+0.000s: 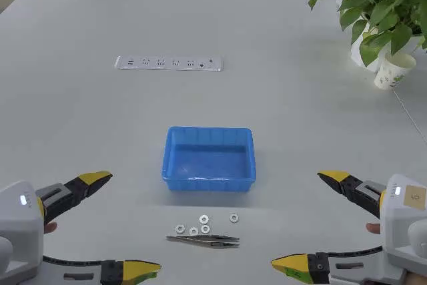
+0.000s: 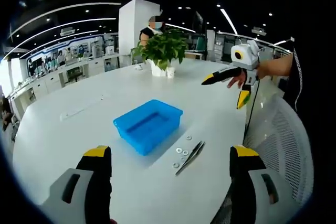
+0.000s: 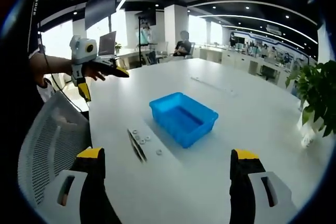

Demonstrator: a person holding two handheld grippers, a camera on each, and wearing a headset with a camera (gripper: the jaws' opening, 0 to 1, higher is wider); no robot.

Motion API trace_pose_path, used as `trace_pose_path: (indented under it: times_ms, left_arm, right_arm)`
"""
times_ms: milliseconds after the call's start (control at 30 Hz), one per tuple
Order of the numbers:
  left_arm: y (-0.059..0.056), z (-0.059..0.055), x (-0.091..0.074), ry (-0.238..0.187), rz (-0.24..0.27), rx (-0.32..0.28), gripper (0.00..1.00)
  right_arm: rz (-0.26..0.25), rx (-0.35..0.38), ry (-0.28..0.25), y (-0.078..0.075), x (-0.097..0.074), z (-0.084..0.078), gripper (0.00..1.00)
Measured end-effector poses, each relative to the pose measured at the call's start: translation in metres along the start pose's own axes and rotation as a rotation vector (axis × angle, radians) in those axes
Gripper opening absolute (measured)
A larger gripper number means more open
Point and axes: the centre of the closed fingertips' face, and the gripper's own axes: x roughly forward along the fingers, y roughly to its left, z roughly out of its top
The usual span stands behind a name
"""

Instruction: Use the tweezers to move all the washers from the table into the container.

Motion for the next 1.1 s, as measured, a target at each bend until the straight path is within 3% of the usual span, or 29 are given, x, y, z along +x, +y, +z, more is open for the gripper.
trace_pose_path:
  times_ms: [1100]
  left_arm:
    - [-0.0022,0.0007,0.0025,0.027,-0.030,0.046,0.98]
  right_arm:
    - [-0.003,-0.025,0.002,-0.0022,-0.0012,0.0021,1.00]
